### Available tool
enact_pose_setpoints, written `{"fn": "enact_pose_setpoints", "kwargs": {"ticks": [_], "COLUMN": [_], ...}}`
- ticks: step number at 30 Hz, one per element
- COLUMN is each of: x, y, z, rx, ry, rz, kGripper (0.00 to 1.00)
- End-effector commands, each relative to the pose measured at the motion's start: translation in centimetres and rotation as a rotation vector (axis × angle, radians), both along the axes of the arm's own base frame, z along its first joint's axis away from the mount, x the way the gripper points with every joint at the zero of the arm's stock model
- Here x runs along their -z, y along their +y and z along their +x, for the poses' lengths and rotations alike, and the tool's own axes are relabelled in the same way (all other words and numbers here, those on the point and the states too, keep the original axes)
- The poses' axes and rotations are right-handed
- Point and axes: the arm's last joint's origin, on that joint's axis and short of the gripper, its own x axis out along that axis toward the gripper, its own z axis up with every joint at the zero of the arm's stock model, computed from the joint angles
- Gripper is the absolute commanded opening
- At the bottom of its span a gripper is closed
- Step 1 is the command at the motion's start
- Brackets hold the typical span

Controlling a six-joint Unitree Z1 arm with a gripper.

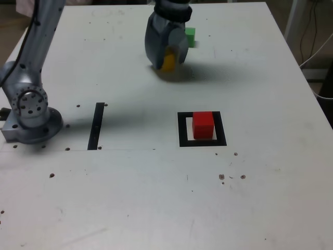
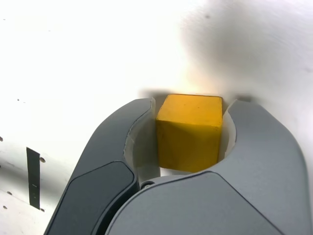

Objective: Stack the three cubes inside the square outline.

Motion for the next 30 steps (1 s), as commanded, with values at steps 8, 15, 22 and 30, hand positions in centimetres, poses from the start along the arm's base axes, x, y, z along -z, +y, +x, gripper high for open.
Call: {"fn": "enact_pose_setpoints", "kwargs": {"ticks": [8, 15, 22, 30], "x": [-5.3, -6.7, -7.0, -6.8], "y": [-6.8, -15.4, -21.4, -25.1], "z": [1.9, 3.4, 3.6, 3.7], "rx": [0.176, 0.340, 0.416, 0.430], "ry": [-0.070, -0.097, -0.093, -0.090], "rz": [0.005, -0.048, -0.058, -0.045], "kGripper": [0.29, 0.29, 0.29, 0.29]}}
